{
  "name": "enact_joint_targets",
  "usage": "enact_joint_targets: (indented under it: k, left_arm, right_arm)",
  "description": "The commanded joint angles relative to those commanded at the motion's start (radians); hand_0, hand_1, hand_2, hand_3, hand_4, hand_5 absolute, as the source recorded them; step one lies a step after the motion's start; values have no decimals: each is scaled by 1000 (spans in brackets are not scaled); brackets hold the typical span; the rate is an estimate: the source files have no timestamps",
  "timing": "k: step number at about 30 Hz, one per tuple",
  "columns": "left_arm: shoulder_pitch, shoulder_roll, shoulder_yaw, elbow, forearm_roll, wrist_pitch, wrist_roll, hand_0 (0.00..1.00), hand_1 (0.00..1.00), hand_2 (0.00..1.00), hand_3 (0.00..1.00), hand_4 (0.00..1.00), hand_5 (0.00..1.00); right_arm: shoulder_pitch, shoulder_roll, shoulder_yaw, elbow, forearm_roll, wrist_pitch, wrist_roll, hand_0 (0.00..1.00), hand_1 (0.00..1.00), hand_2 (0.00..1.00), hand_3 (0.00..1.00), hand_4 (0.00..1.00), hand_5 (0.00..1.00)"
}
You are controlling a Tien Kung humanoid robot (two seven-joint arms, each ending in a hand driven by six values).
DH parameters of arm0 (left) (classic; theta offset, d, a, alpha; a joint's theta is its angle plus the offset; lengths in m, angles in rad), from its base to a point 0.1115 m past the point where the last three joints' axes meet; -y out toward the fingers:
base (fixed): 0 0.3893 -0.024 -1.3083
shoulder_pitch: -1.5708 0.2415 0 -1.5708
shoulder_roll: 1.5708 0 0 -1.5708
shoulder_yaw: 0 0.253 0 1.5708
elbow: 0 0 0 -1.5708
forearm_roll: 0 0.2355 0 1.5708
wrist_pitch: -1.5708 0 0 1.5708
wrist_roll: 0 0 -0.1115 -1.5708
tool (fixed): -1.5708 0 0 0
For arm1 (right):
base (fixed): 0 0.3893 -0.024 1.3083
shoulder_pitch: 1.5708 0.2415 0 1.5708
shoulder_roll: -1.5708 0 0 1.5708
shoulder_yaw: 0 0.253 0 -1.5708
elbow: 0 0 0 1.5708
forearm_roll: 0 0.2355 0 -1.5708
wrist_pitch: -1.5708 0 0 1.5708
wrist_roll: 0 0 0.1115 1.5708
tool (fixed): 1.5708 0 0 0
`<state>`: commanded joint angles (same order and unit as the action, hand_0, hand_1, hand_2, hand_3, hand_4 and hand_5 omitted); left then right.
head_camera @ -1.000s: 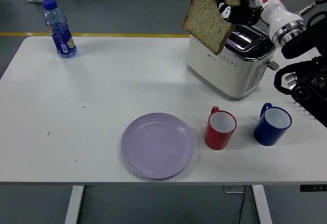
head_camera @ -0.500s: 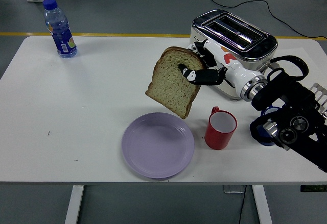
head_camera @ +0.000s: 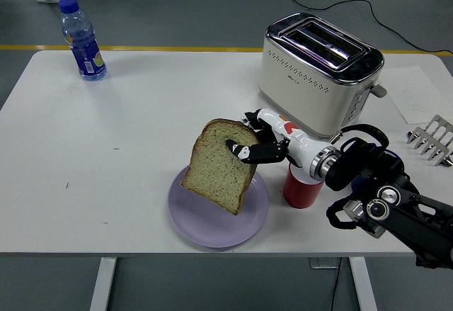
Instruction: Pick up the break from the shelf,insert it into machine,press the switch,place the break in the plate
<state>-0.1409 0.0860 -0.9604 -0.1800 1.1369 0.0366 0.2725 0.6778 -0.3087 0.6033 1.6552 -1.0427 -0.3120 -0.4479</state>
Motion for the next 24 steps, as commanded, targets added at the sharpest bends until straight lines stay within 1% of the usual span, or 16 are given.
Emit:
enact_joint_targets:
  k: [3,7,11,15,18,21,24]
  left_arm:
    - [1,-1,-1,0,3,0,0,680,692,678,560,287,832]
    - [4,-2,-3,0,9,-1,0,681,692,677,560,287,831]
    - [5,-2,-2,0,10,-2,0,681,692,679,560,288,832]
    - [1,-2,3,0,4,-2,-1,681,692,679,560,288,832]
    - [0,-2,5,0,2,-2,-1,681,692,679,559,288,832]
    - [-4,-3,7,0,-2,-1,-2,681,692,679,559,288,832]
    - [-6,-4,9,0,-8,0,-2,681,692,678,560,287,831]
  right_arm:
    - [-10,18,-9,-21,18,-3,4,101,97,274,382,448,2]
    - [-23,52,-31,-60,34,-5,9,97,97,268,379,453,2]
    - [-30,66,-50,-89,28,-5,9,101,98,268,378,453,2]
    - [-32,82,-66,-132,22,-5,11,101,98,268,378,453,2]
    - [-32,86,-69,-145,21,-6,12,102,93,269,378,454,2]
    - [-31,98,-73,-176,35,-7,19,102,93,269,378,454,2]
    - [-26,103,-73,-200,59,32,25,110,97,276,380,454,2]
